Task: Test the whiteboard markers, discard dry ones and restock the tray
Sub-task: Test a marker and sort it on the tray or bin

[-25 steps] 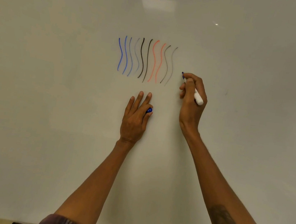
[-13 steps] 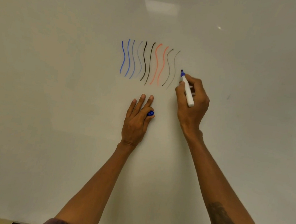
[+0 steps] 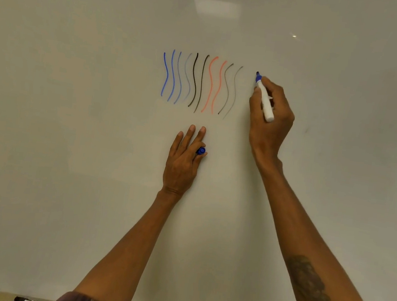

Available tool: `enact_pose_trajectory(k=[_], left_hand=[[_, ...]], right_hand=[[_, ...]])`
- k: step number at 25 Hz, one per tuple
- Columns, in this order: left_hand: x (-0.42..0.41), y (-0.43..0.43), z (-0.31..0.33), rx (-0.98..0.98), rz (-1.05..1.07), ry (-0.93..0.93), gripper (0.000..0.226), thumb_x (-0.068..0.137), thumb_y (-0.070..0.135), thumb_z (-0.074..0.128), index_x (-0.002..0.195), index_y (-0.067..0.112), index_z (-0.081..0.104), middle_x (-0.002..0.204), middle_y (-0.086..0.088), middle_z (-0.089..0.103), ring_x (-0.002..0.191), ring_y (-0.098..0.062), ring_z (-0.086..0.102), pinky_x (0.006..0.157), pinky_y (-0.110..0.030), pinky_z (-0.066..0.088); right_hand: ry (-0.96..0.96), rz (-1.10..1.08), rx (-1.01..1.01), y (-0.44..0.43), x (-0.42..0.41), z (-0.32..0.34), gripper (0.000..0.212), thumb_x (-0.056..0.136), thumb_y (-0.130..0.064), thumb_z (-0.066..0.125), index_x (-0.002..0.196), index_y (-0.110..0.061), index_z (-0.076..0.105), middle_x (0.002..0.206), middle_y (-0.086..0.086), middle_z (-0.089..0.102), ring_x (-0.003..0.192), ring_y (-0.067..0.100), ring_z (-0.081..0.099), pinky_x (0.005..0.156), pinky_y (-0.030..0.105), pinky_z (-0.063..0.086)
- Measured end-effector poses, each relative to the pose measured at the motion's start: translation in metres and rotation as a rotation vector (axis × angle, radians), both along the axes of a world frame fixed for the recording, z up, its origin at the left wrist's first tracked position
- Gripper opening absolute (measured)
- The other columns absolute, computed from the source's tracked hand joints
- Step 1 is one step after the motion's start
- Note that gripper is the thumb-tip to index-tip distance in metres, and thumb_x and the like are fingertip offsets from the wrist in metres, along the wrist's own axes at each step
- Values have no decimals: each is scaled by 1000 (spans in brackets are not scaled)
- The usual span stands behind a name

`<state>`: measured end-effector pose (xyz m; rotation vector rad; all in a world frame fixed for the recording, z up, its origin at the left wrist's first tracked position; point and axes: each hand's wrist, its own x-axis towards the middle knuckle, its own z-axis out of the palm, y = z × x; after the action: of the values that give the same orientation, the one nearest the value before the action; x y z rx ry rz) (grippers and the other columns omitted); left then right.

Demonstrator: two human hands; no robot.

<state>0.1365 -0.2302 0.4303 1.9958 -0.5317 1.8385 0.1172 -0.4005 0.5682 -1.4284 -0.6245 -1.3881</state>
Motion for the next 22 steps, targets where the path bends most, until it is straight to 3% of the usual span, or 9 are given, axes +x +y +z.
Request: enact_pose_trajectory(k=[3, 6, 9, 11, 16, 19, 22], left_hand=[[-1, 0, 0, -4, -13, 14, 34, 101, 16, 53, 131, 1, 57, 145, -7, 53, 143, -24, 38, 122, -40, 25], [-3, -1, 0, -5, -43, 37, 33, 102, 16, 51, 132, 3, 55, 146, -7, 51, 143, -25, 38, 122, -40, 23], [-11, -4, 4, -20, -90, 105, 34, 103, 16, 49, 135, 5, 53, 150, -4, 45, 147, -23, 31, 124, -42, 18], [-24, -10, 4, -93, -171, 141, 35, 101, 13, 53, 134, 4, 54, 150, -1, 44, 147, -17, 30, 123, -43, 20], [-71, -16, -2, -881, -555, 235, 32, 97, 22, 61, 127, 9, 62, 122, -2, 69, 116, -11, 64, 104, -36, 50], [-87, -7, -19, -1097, -669, 273, 32, 101, 25, 54, 132, 15, 60, 116, -3, 73, 108, -14, 69, 101, -33, 52], [-95, 6, -35, -1225, -707, 292, 33, 102, 23, 53, 132, 12, 60, 115, -7, 73, 105, -18, 71, 101, -39, 53]], right_hand=[[-17, -145, -131, 0, 2, -36, 27, 90, -20, 64, 113, -8, 68, 90, 2, 68, 70, 12, 60, 58, 24, 48], [53, -117, -86, 3, -3, -93, 23, 88, -17, 66, 109, -7, 69, 82, 2, 66, 64, 13, 57, 54, 30, 48], [150, 106, -184, 11, -13, -138, 26, 90, -13, 65, 114, -3, 68, 95, 5, 70, 78, 15, 65, 68, 35, 56], [324, 361, -98, 14, -24, -156, 27, 92, -11, 63, 118, -4, 66, 106, 8, 71, 92, 17, 68, 83, 41, 58], [702, 930, 257, 32, -52, -178, 24, 98, -14, 55, 119, -8, 64, 108, 18, 71, 93, 30, 69, 87, 42, 55], [774, 1140, 318, 49, -65, -188, 36, 94, -23, 50, 122, -3, 62, 114, 23, 69, 99, 33, 69, 89, 36, 56], [797, 1172, 273, 69, -74, -200, 28, 99, -16, 49, 121, -5, 63, 113, 20, 71, 101, 36, 69, 88, 35, 57]])
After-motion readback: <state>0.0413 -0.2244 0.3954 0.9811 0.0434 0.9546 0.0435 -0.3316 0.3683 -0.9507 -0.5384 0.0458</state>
